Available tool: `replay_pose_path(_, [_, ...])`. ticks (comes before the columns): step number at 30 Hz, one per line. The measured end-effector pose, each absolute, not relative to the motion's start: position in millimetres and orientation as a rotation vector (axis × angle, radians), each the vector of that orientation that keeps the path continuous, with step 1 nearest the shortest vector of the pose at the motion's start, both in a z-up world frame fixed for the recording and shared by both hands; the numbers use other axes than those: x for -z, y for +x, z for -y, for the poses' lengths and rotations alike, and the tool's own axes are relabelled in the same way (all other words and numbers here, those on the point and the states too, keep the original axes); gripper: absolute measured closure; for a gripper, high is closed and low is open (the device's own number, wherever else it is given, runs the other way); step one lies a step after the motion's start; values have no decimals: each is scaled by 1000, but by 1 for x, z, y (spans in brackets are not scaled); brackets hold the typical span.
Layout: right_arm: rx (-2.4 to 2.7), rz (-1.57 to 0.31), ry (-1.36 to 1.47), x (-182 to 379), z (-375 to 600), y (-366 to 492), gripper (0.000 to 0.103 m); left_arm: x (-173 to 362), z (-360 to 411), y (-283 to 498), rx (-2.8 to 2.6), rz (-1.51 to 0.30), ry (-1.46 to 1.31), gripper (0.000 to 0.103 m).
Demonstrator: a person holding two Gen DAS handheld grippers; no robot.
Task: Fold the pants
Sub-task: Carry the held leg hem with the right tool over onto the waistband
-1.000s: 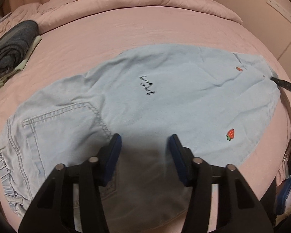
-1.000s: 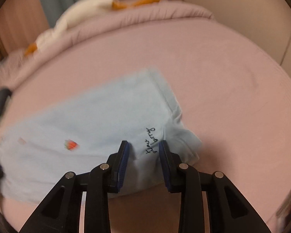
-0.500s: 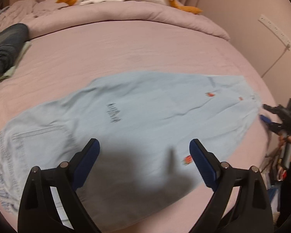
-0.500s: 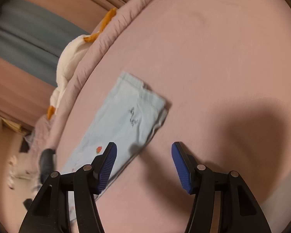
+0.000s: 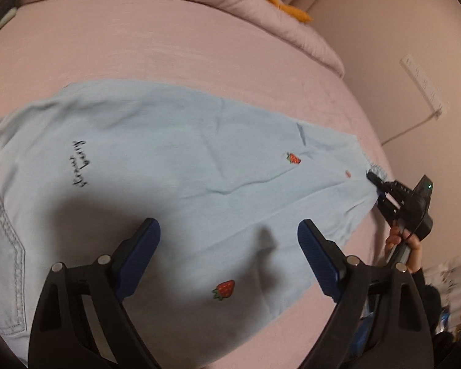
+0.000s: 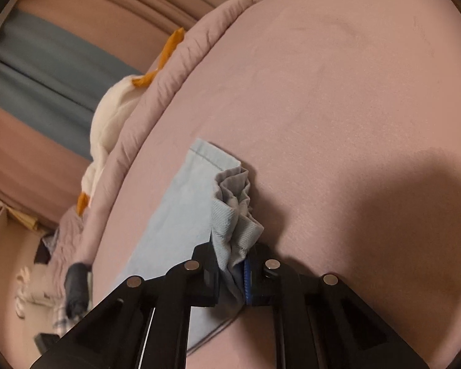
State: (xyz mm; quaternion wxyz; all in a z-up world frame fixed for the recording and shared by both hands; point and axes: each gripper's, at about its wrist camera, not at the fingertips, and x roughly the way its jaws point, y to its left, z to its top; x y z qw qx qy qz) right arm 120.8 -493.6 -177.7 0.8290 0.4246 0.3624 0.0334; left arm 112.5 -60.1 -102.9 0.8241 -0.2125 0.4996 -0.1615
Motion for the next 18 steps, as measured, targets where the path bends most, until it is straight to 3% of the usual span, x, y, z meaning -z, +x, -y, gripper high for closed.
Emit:
replay_pose_path(11, [-184, -665, 356, 62, 382, 114, 92, 95, 14, 95, 357, -993, -761, 11])
replay_pose_path(18, [-364, -640, 16, 57, 254, 83, 92, 85, 22, 106, 532, -949, -958, 8])
